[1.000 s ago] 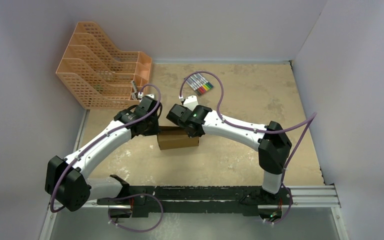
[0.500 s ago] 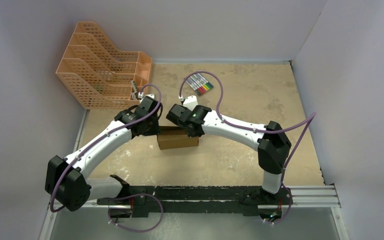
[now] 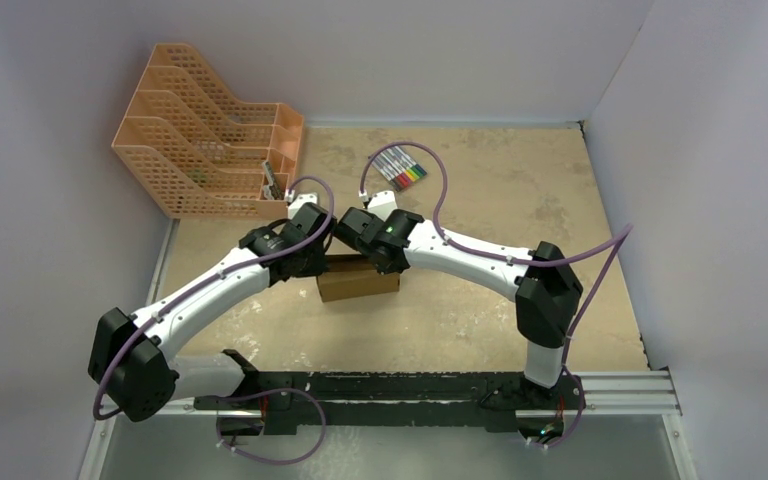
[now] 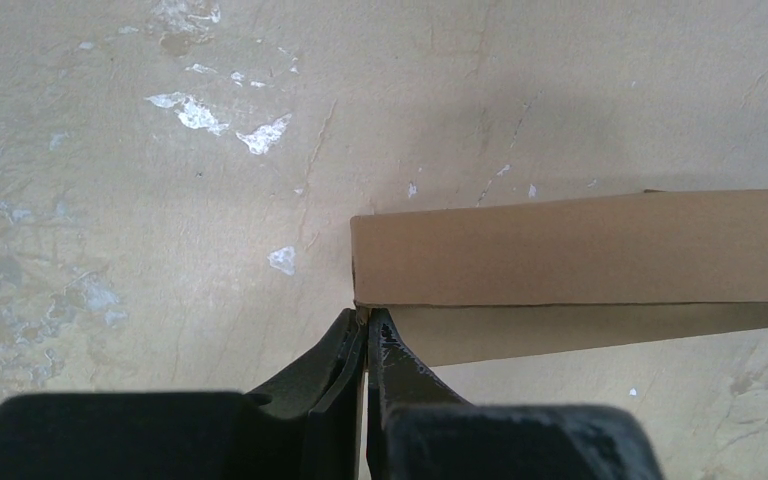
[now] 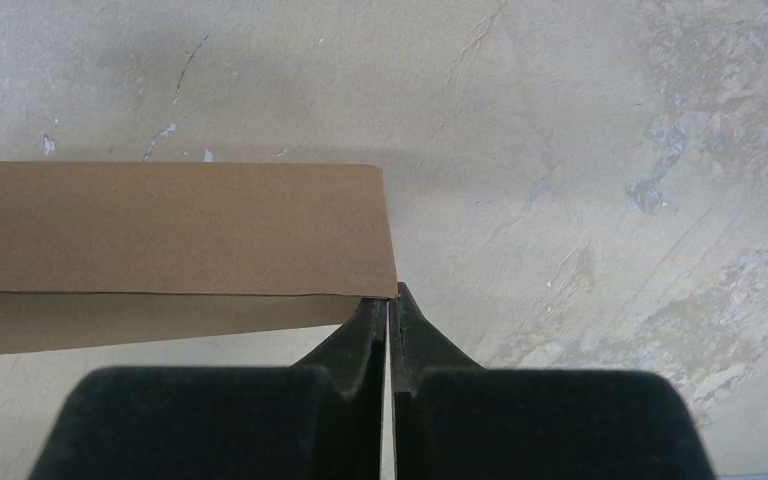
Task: Fold the paper box
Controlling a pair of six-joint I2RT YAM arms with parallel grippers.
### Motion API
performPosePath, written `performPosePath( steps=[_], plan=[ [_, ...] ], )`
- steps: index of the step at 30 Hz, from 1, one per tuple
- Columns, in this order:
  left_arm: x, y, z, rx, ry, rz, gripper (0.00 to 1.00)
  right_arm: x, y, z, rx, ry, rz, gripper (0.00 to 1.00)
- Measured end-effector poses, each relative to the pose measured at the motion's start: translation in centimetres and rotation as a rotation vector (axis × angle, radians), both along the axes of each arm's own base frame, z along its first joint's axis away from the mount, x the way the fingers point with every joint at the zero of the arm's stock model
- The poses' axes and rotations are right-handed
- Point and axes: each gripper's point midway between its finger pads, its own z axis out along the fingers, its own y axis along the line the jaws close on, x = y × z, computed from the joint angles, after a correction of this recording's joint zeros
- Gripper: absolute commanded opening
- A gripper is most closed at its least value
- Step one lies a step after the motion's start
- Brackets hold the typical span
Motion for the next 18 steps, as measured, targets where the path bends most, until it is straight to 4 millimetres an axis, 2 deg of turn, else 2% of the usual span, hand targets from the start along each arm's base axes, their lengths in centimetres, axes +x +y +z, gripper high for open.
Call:
performPosePath(
  steps=[10, 15, 18],
  plan=[
    [-1.1, 0.3, -0.7, -0.041, -0.021, 0.034, 0.02, -0.2, -0.1, -0.3, 0.003, 0.000, 0.000, 0.00],
    [-1.5, 0.2, -0.9, -0.064, -0.029, 0.035, 0.09, -0.1, -0.1, -0.3, 0.007, -0.003, -0.001, 0.00],
    [-2.1, 0.3, -1.6, -0.073, -0.014, 0.034, 0.16, -0.2, -0.1, -0.3, 0.017, -0.005, 0.001, 0.07]
  ],
)
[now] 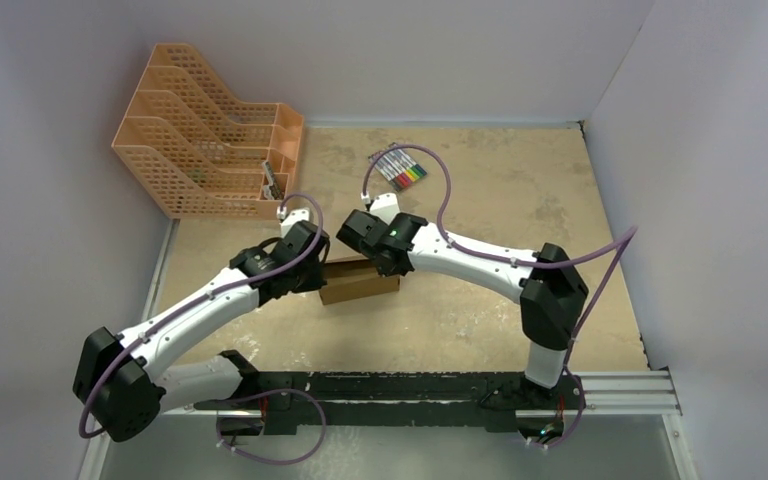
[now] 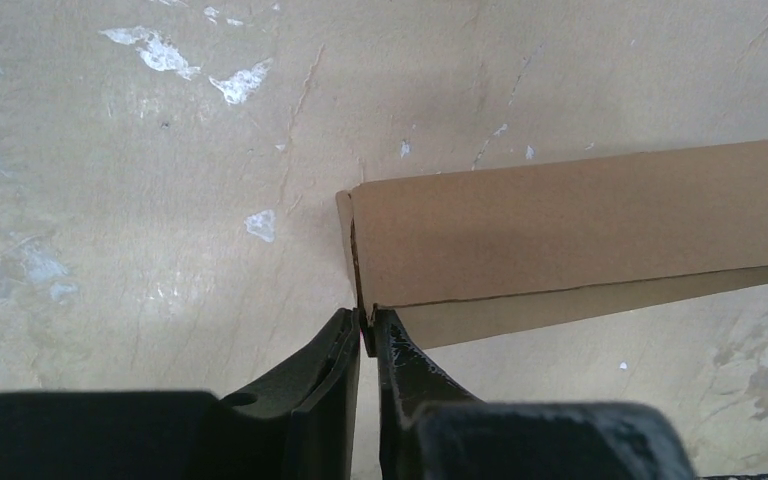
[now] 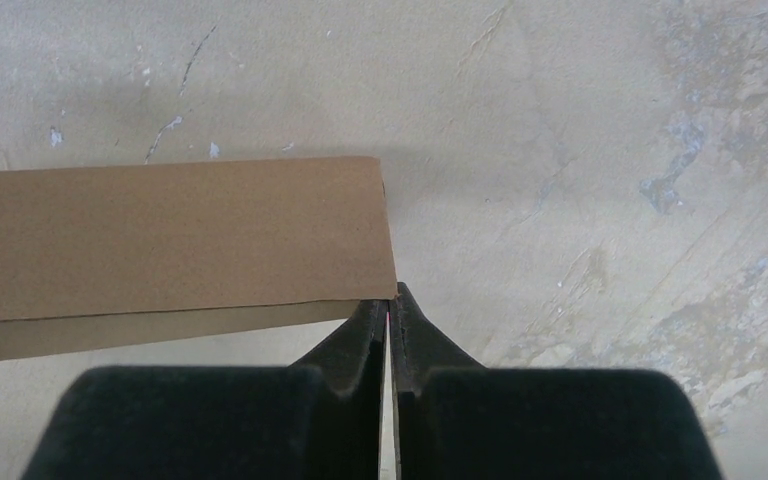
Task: Fold the paper box
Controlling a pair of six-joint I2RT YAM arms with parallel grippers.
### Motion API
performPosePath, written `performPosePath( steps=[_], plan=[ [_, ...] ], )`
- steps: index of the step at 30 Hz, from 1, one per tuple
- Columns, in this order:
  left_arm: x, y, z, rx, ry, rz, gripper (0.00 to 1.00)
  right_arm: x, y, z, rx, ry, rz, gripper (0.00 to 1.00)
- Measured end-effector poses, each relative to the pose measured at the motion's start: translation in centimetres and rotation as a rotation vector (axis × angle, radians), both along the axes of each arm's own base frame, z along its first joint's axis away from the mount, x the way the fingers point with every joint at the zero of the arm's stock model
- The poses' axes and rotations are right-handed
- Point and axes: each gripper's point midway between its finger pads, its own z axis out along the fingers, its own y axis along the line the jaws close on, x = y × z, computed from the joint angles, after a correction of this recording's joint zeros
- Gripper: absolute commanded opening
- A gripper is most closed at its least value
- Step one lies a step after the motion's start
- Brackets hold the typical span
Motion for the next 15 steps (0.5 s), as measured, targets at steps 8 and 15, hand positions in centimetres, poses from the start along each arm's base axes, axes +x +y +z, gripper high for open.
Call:
performPosePath(
  steps=[8, 15],
  plan=[
    [-0.1, -0.2, 3.3, -0.105, -0.110, 0.006, 0.42, -1.0, 0.0, 1.4, 0.079, 0.007, 0.019, 0.55],
    [-0.4, 0.8, 7.2, -0.237, -0.241, 0.096, 0.85, -0.9, -0.5, 5.6, 0.238, -0.023, 0.016, 0.63]
  ],
)
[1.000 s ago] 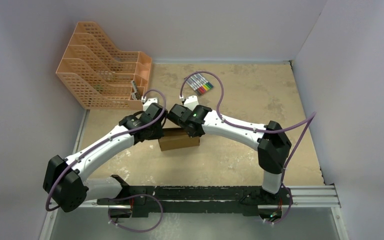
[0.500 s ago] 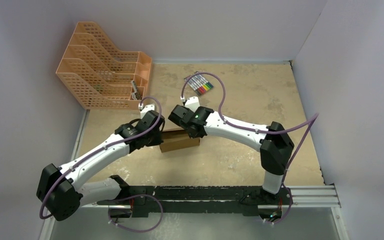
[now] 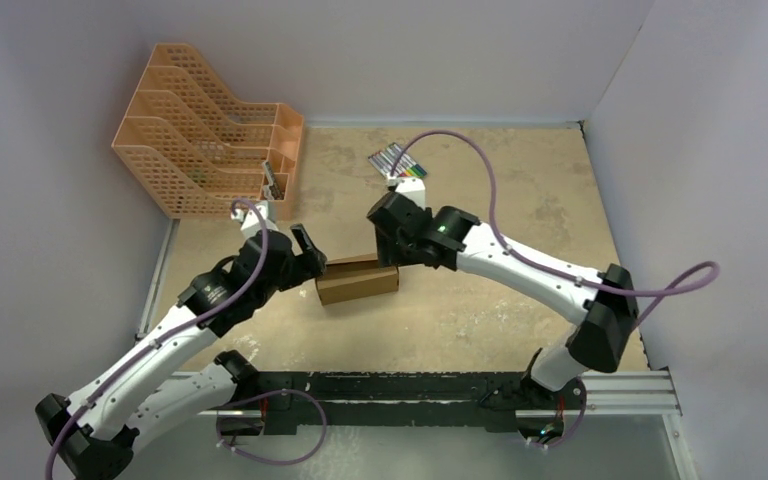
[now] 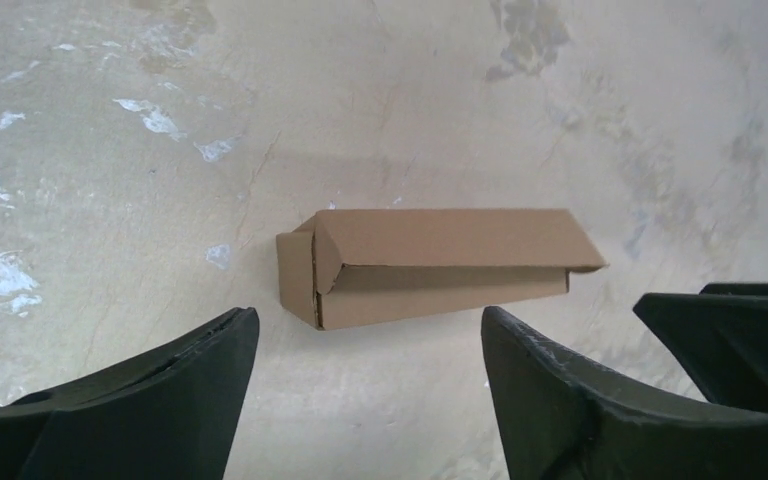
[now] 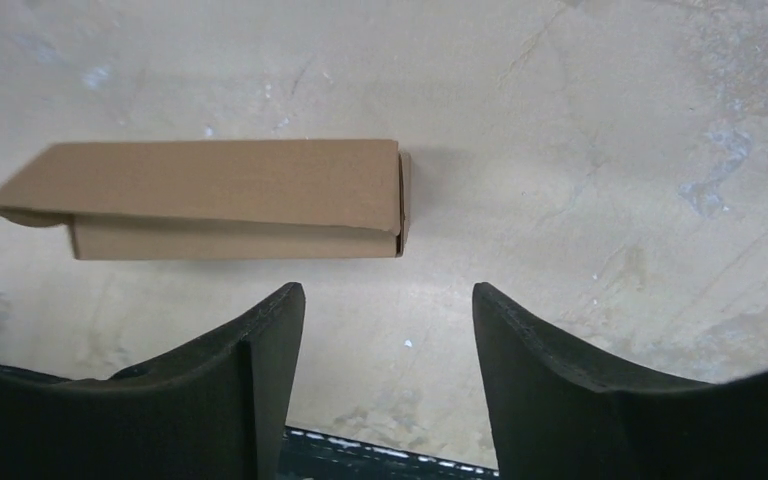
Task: Fold the paper box
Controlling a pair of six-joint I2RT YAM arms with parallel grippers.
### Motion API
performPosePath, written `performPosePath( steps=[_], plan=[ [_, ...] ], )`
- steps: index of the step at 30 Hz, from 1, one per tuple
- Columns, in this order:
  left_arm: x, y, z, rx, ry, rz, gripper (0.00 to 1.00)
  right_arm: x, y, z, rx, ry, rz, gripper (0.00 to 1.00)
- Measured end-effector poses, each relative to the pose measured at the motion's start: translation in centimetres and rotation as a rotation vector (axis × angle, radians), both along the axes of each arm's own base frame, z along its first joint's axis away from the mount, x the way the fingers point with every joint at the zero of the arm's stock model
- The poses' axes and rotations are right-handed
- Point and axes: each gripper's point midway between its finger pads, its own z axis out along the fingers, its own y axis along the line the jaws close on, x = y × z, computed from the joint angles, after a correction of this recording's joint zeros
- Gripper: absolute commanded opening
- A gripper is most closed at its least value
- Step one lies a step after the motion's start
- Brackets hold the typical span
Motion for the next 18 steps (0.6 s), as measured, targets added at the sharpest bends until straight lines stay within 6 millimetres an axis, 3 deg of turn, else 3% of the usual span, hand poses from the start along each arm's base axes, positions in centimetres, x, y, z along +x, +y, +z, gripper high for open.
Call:
performPosePath(
  steps=[7, 11, 18],
  plan=[
    [0.7, 1.2, 1.6, -0.084, -0.058, 0.145, 0.72, 2.2, -1.3, 1.6, 0.216, 0.000, -0.074, 0.55],
    [1.5, 0.9, 0.7, -0.081, -0.037, 0.183, 0.66, 3.2, -0.8, 0.9, 0.262, 0.015, -0.106, 0.54],
    [1.8, 1.3, -2.5, -0.016, 0.028, 0.228, 0.54, 3.8, 0.3, -1.9, 0.274, 0.064, -0.129, 0.51]
  ],
)
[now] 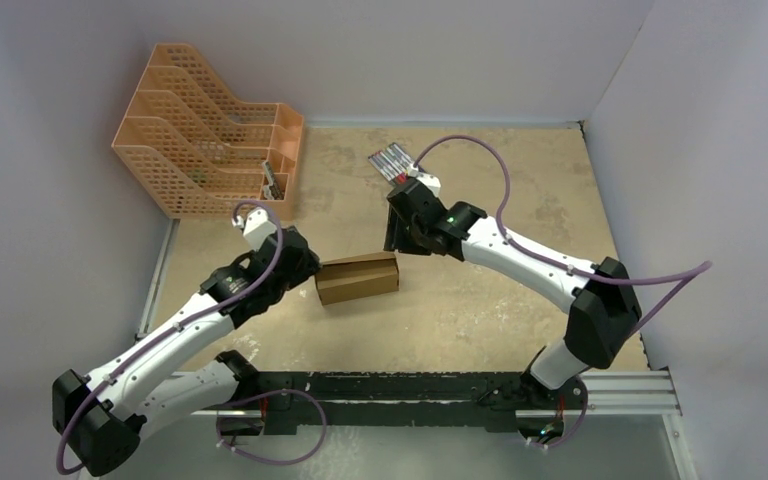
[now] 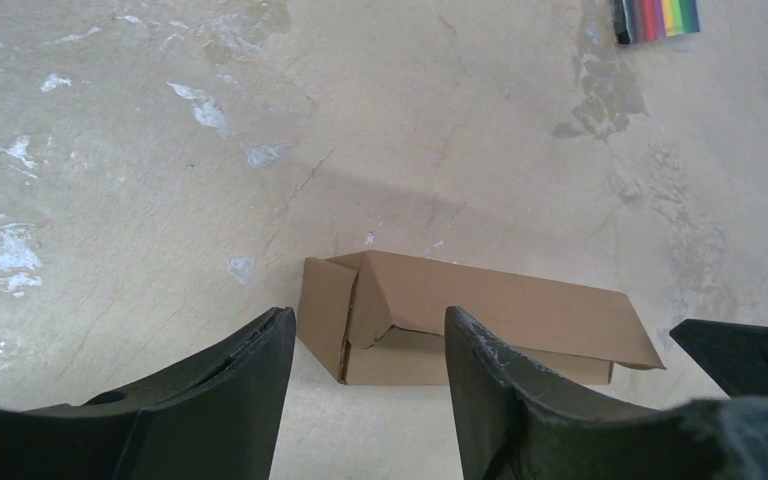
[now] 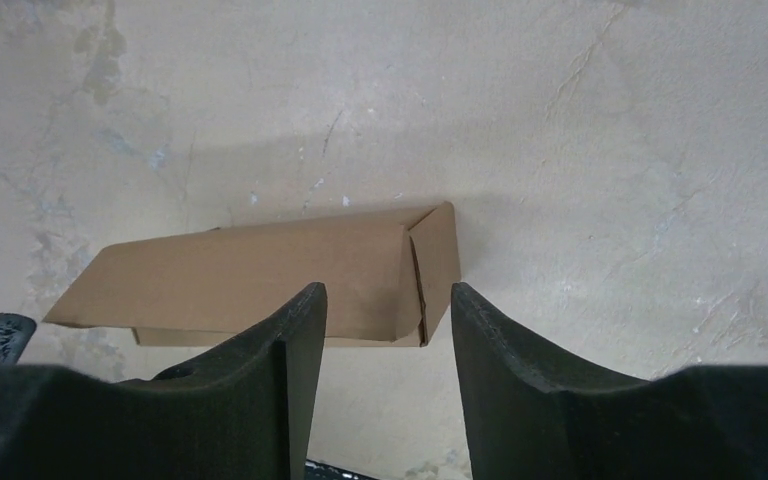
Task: Fold the paper box
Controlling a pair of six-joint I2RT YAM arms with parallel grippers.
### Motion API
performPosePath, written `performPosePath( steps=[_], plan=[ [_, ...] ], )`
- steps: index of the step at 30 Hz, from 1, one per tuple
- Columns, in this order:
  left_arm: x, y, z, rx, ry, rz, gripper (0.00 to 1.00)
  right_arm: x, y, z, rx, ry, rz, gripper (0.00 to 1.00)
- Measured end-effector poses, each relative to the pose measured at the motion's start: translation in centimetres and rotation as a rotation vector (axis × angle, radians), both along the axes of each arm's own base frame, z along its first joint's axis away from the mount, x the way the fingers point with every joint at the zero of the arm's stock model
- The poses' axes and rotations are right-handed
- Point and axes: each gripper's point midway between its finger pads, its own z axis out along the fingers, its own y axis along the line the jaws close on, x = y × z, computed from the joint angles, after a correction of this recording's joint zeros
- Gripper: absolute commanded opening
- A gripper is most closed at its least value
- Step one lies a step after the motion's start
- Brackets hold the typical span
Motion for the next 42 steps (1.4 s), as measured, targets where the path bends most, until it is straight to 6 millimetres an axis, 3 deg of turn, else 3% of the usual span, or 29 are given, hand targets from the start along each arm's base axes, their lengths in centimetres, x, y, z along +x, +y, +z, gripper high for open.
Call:
performPosePath(
  steps=[8, 22, 27, 33, 37, 42],
  plan=[
    [-0.7, -0.1, -2.7, -0.027, 0.042, 0.011, 0.33, -0.9, -0.3, -3.7, -0.013, 0.055, 0.004, 0.43],
    [-3.0, -1.2, -5.3, -0.145, 0.101, -0.040, 0.26, -2.2, -0.1, -5.4, 0.096, 0.026, 0.046, 0.42],
    [-3.1, -1.4, -6.0, -0.170, 0.097, -0.038, 0.20, -2.6, 0.3, -5.9, 0.180, -0.013, 0.075, 0.30],
    [-2.7, -1.7, -5.9, -0.188, 0.066, -0.046, 0.16, -2.9, 0.7, -6.3, 0.289, -0.092, 0.124, 0.21],
    [-2.0, -1.7, -6.0, -0.187, 0.034, -0.044, 0.14, -2.9, 0.9, -6.7, 0.330, -0.136, 0.161, 0.16],
    [-0.8, -1.6, -6.1, -0.190, -0.024, -0.024, 0.10, -2.9, 1.0, -6.9, 0.393, -0.192, 0.197, 0.02]
  ],
)
